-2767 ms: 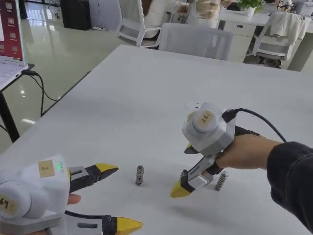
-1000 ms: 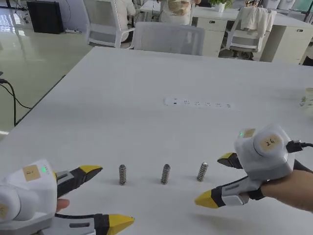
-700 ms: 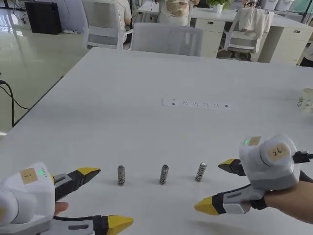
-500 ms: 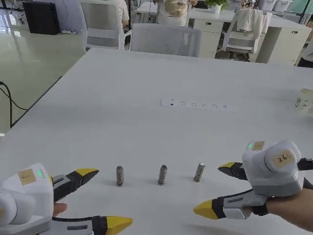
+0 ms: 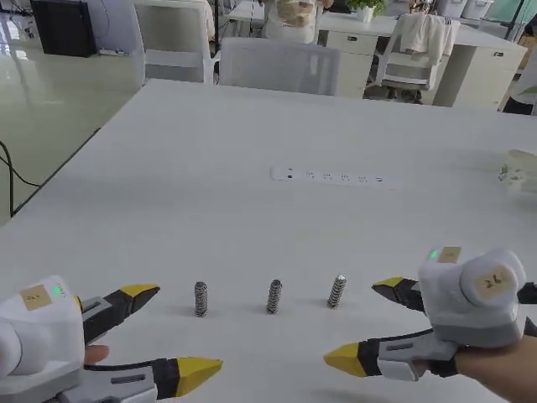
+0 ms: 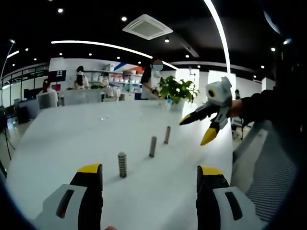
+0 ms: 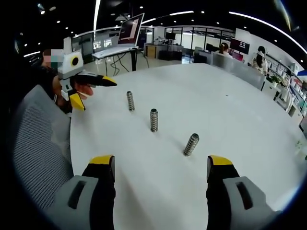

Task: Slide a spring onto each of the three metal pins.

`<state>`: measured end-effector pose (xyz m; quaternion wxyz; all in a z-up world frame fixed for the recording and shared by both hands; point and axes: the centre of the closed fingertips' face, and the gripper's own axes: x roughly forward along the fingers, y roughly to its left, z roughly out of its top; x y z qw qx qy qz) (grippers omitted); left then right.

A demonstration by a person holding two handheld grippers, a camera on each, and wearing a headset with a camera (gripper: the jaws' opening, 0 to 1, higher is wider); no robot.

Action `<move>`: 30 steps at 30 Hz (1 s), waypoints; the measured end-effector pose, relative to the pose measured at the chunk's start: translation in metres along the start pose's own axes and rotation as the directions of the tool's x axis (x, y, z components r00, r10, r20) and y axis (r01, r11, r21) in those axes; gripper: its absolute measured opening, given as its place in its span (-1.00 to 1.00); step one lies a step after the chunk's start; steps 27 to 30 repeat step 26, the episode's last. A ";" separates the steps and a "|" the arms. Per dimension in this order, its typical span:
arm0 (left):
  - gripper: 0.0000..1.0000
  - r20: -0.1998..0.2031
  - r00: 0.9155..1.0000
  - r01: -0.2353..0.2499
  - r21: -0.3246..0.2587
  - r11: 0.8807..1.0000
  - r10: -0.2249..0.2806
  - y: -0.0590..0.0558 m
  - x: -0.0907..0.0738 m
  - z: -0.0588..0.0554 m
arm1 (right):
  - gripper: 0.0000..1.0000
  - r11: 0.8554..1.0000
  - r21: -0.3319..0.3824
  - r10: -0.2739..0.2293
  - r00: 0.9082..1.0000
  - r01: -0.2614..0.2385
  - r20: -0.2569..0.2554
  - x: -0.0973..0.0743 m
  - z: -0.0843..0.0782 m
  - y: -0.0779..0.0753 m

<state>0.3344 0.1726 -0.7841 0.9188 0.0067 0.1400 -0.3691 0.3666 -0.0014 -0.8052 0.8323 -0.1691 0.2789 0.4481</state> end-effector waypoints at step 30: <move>0.53 0.008 1.000 -0.020 -0.030 0.999 0.020 0.002 0.001 0.002 | 0.57 1.000 0.026 -0.010 1.000 0.009 0.023 0.000 -0.003 0.000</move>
